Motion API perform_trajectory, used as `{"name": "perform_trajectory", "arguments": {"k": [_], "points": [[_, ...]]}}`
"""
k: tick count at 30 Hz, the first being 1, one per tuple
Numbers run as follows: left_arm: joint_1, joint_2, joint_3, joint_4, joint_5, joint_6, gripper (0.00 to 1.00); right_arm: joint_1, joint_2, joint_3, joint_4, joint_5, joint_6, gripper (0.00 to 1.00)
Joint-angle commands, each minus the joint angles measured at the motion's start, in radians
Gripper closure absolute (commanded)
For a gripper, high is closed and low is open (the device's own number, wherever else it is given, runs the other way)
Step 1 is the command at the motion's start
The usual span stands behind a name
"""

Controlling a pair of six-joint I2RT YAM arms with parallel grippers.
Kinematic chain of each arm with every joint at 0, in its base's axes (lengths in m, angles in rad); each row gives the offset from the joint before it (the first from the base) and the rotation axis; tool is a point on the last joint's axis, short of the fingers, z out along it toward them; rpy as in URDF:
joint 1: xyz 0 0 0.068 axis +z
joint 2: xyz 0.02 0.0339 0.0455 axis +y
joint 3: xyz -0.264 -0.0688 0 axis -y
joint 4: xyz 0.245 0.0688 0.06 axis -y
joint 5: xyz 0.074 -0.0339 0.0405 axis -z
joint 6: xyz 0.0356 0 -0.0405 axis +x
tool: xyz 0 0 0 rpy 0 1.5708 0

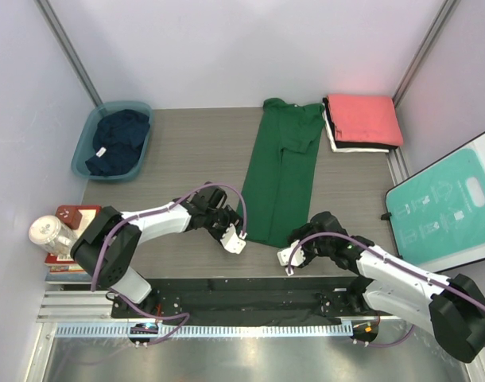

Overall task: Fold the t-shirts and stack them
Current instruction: Grab the bottom of the folded rectangular tshirt with both arms

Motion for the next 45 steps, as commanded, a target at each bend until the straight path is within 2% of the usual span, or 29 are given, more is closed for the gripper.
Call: {"name": "perform_trajectory", "arguments": {"k": [1,5,10,13,14,20,22,23,24,25,31,33,38,45], "points": [[-0.001,0.039,-0.009,-0.003,0.027,0.016,0.45,0.011,-0.001,-0.013,-0.005,-0.012,0.027,0.50],[-0.003,0.044,-0.009,-0.003,0.036,0.016,0.49,0.014,-0.018,-0.007,-0.043,-0.011,0.030,0.61],[-0.001,0.047,-0.006,-0.034,0.045,0.034,0.57,0.014,-0.029,0.001,-0.069,-0.008,0.030,0.68],[-0.003,0.052,0.003,-0.057,0.064,0.050,0.72,0.014,-0.026,0.002,-0.071,-0.006,0.030,0.71],[-0.001,0.052,0.003,-0.067,0.068,0.050,0.99,0.016,-0.024,0.004,-0.071,-0.006,0.032,0.71],[-0.003,0.055,0.006,-0.100,0.098,0.050,1.00,0.014,-0.018,0.019,-0.075,0.004,0.052,0.76],[-0.003,0.047,0.008,-0.116,0.093,0.048,1.00,0.017,-0.024,0.033,-0.101,0.004,0.067,0.82],[-0.001,0.043,0.011,-0.126,0.089,0.045,1.00,0.019,-0.029,0.042,-0.113,0.001,0.079,0.92],[-0.003,0.037,0.015,-0.156,0.085,0.038,1.00,0.022,-0.031,0.055,-0.130,-0.002,0.098,0.97],[-0.003,0.012,0.021,-0.176,0.084,0.019,1.00,0.030,-0.034,0.093,-0.149,-0.008,0.142,0.99],[-0.001,-0.097,0.118,-0.449,0.079,-0.116,1.00,0.059,-0.027,0.291,-0.435,-0.069,0.240,0.99],[-0.003,-0.164,0.140,-0.509,0.098,-0.148,1.00,0.065,-0.027,0.334,-0.482,-0.088,0.288,0.99],[-0.003,-0.350,0.135,-0.678,0.168,-0.142,1.00,0.097,-0.050,0.469,-0.686,-0.199,0.296,0.99],[-0.029,-0.514,0.156,-0.866,0.239,-0.147,1.00,0.122,-0.104,0.620,-0.896,-0.357,0.293,0.99]]}}
